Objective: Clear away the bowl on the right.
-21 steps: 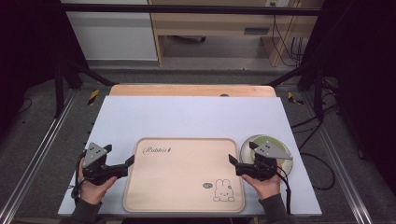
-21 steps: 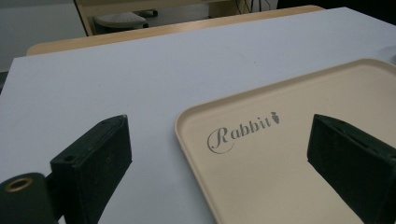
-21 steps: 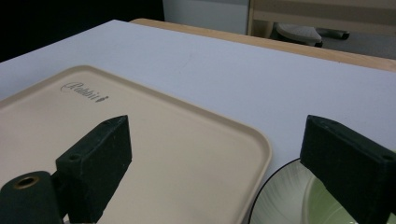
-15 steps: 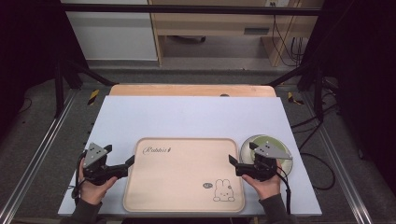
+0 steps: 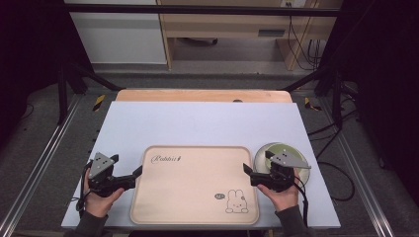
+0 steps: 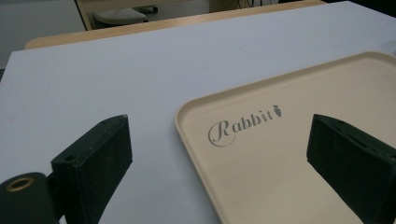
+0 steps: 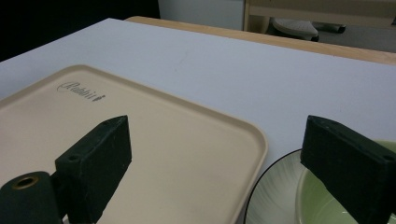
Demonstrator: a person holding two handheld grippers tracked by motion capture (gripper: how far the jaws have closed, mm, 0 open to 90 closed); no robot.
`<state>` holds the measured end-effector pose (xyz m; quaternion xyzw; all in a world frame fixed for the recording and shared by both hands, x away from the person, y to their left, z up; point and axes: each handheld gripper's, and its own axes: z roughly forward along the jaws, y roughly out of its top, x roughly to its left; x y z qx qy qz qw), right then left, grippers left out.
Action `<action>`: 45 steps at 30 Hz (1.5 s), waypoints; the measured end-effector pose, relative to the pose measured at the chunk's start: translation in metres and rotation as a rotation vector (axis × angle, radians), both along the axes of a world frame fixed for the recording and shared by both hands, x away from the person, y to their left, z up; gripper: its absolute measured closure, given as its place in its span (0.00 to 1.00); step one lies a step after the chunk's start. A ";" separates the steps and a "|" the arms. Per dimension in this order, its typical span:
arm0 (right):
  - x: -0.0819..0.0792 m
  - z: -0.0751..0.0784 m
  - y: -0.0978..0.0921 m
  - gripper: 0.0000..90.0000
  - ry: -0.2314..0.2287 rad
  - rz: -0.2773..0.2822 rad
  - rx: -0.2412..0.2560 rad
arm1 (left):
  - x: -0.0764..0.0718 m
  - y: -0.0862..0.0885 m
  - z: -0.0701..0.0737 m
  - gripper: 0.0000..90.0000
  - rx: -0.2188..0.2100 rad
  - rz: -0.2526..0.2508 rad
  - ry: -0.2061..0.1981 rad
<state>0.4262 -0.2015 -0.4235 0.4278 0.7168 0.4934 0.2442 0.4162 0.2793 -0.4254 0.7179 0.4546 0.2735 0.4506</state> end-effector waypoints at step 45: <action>0.003 0.015 -0.045 0.18 0.063 -0.143 -0.049 | 0.000 0.001 -0.002 0.07 -0.001 -0.002 0.001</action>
